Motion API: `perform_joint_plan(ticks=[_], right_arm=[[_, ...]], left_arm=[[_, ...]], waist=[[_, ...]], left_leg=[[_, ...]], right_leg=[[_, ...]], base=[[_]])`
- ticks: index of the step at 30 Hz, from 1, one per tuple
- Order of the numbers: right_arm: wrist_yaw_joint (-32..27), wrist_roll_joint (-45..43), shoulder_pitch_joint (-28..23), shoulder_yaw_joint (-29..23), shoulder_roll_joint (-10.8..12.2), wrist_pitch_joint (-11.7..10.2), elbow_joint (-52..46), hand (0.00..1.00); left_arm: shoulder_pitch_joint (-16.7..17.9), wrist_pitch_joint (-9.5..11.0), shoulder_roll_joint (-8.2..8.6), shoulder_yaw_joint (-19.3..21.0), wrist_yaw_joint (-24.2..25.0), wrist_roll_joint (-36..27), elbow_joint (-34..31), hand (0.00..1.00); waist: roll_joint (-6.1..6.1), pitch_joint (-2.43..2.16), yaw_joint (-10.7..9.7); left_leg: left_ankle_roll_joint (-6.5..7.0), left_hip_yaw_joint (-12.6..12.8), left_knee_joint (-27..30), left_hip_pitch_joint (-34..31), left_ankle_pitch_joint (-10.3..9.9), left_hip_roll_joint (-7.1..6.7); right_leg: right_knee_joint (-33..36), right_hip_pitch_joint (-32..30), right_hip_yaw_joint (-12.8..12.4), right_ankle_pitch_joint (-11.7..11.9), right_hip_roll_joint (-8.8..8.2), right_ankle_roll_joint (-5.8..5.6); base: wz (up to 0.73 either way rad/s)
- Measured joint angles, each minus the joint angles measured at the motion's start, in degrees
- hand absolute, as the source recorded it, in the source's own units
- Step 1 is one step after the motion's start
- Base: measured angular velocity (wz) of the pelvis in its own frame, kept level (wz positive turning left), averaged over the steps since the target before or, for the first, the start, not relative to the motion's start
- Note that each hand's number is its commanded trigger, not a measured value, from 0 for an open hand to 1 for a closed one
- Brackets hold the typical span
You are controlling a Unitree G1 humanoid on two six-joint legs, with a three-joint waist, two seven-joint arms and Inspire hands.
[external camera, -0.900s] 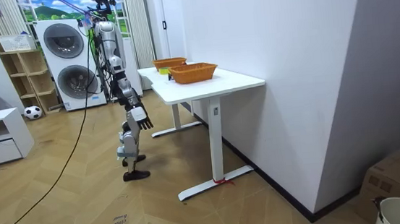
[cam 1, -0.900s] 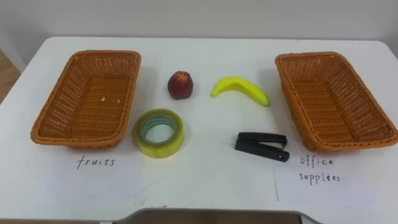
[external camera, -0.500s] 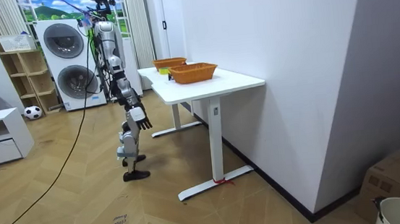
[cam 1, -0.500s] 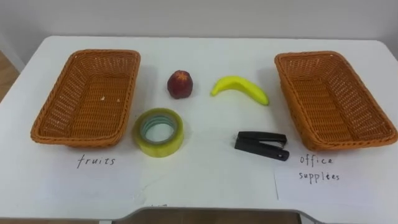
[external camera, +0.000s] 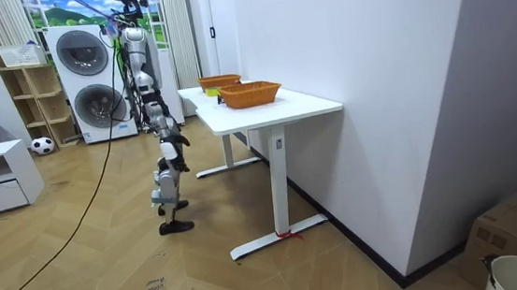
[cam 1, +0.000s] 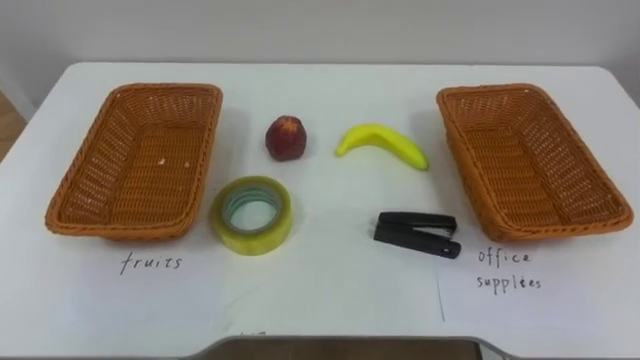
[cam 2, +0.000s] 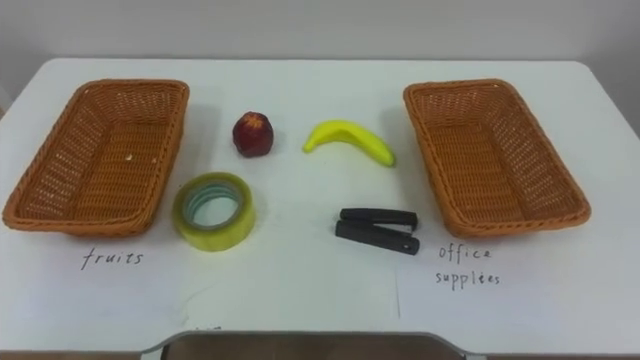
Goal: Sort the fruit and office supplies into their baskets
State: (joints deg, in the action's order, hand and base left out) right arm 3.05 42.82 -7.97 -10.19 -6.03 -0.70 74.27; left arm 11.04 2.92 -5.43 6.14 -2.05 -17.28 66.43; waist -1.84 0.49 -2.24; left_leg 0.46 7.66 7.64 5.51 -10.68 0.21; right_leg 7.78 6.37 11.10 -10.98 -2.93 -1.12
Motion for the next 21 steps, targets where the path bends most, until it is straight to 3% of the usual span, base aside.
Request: perform_joint_plan(ticks=[4,8,11,12,17,21], right_arm=[[-2.9,5.0,-0.8,-10.9,-0.3,0.5,-0.6,0.00],[-5.0,6.4,-1.1,-14.9,-0.8,0.1,-1.5,0.00],[-6.8,9.0,-0.9,-19.4,-1.5,0.0,-2.0,0.00],[-8.1,10.1,-0.9,-20.7,-1.7,-0.1,-3.5,0.00],[-12.8,15.4,-0.8,-22.6,-4.0,-0.9,-8.9,0.00],[-17.9,15.0,-0.2,-23.7,-5.3,-1.4,-12.1,0.00]], left_arm=[[1.2,-0.1,0.01,5.7,0.1,0.5,0.2,0.00],[1.8,-0.2,-0.09,7.7,0.2,0.5,0.4,0.00],[2.0,-0.3,-0.42,8.6,0.6,0.5,0.4,0.00],[1.9,-0.3,-0.73,9.0,0.6,0.8,0.4,0.00],[1.9,-0.6,-1.95,9.3,0.4,1.2,0.4,0.00],[1.9,-1.6,-2.03,9.3,0.3,1.9,0.2,0.00]], waist=[[-0.19,-0.42,-1.8],[-0.40,-0.81,-2.8],[-0.86,-0.77,-3.7],[-1.20,-0.55,-3.8],[-1.84,-0.27,-4.6],[-2.20,-0.35,-5.8]], left_leg=[[0.00,0.3,0.0,0.1,0.0,0.03],[0.00,0.4,0.0,0.2,0.0,0.02],[0.00,0.5,0.1,0.4,0.0,0.01],[0.00,0.9,0.1,0.7,0.0,0.06],[0.00,1.6,-0.1,1.0,0.0,0.11],[0.08,1.6,-0.2,0.7,-0.1,0.13]], right_leg=[[0.1,0.0,0.0,0.0,0.02,0.01],[0.1,0.0,-0.1,0.0,-0.01,0.01],[0.4,0.0,-0.4,0.0,-0.05,0.01],[0.7,0.0,-0.6,-0.1,-0.06,0.08],[1.2,-0.5,-1.7,-0.4,-0.03,0.06],[1.3,-0.6,-1.7,-0.4,0.03,0.05]], base=[[0.00],[-0.02],[-0.02],[-0.15],[-0.08],[0.00]])
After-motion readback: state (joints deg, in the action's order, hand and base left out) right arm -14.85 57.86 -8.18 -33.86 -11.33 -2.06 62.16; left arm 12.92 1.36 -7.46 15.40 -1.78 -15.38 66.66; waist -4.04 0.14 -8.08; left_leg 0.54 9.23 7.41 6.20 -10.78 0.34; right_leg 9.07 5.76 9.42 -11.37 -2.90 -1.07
